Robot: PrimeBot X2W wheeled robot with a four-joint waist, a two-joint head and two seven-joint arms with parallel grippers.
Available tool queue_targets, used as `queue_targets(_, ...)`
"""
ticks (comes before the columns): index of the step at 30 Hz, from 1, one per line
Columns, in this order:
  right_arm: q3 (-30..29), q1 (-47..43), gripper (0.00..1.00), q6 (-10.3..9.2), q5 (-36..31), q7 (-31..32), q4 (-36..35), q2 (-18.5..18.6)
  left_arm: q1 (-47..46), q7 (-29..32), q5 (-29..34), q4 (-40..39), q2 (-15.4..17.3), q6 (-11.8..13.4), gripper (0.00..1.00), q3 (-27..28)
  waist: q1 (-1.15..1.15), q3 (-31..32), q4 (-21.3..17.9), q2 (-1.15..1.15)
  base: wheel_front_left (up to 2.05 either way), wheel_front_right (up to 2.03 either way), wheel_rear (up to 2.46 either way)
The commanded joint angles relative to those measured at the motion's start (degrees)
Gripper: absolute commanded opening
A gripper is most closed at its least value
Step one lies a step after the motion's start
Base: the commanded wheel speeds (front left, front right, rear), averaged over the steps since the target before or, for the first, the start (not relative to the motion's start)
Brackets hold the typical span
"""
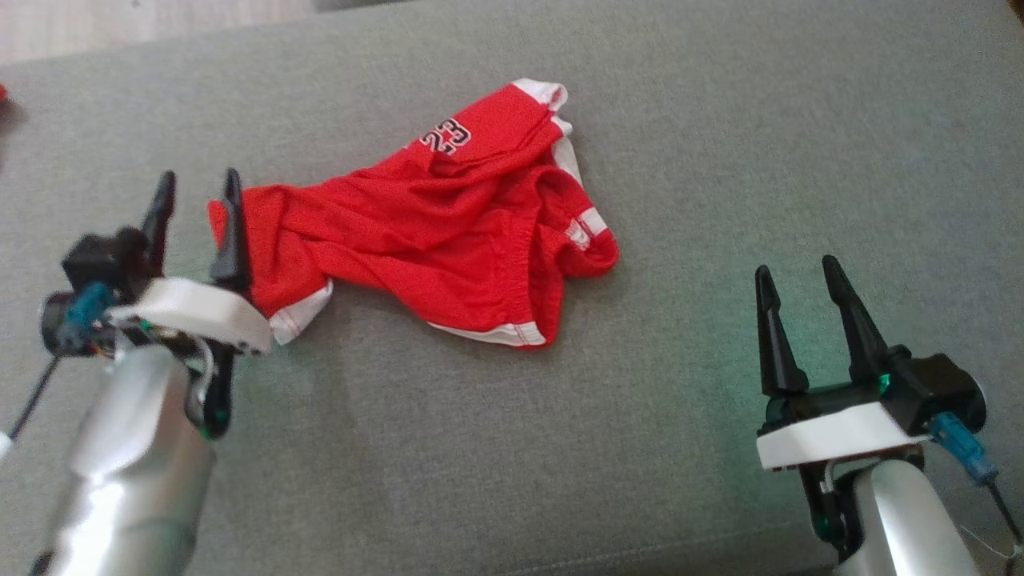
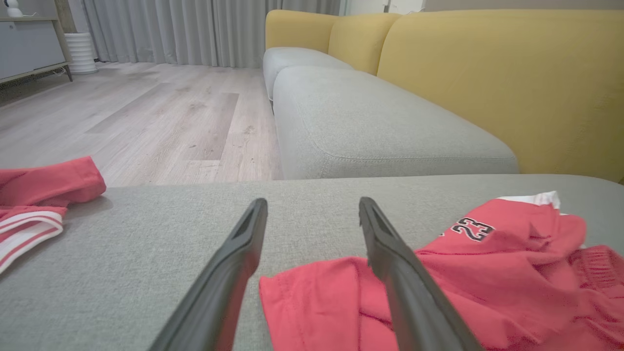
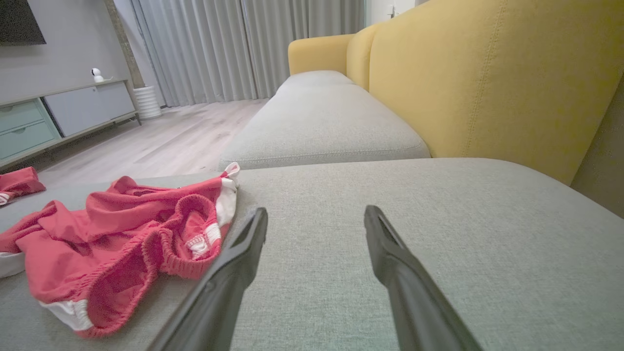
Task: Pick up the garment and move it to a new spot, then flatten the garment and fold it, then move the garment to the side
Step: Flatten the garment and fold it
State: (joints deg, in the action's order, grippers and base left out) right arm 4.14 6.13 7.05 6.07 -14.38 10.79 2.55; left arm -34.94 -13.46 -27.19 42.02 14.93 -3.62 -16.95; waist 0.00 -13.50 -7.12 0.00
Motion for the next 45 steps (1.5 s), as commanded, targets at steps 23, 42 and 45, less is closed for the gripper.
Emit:
queue_targets(23, 16.4, 4.8, 1.0, 0.44, -3.8, -0.6, 14.8, 0.3, 26.2, -1.5, -0.4, -22.3, -8.4, 3.3, 1.0, -1.7, 0.0, 6.5, 12.8, 0.0, 0.0, 0.0, 0.0)
queue_targets(42, 19.6, 12.2, 0.0, 0.44, 2.5, -0.6, 25.5, 0.3, 27.6, -1.5, 1.6, -23.6, -9.9, 2.9, 1.0, 0.6, 0.0, 6.0, 15.2, 0.0, 0.0, 0.0, 0.0)
queue_targets(45, 18.2, 9.7, 0.0, 0.44, 1.6, -0.6, 22.7, 0.3, 28.0, -1.5, 1.7, -23.7, -10.0, 2.8, 1.0, 1.2, 0.0, 6.4, 13.6, 0.0, 0.0, 0.0, 0.0)
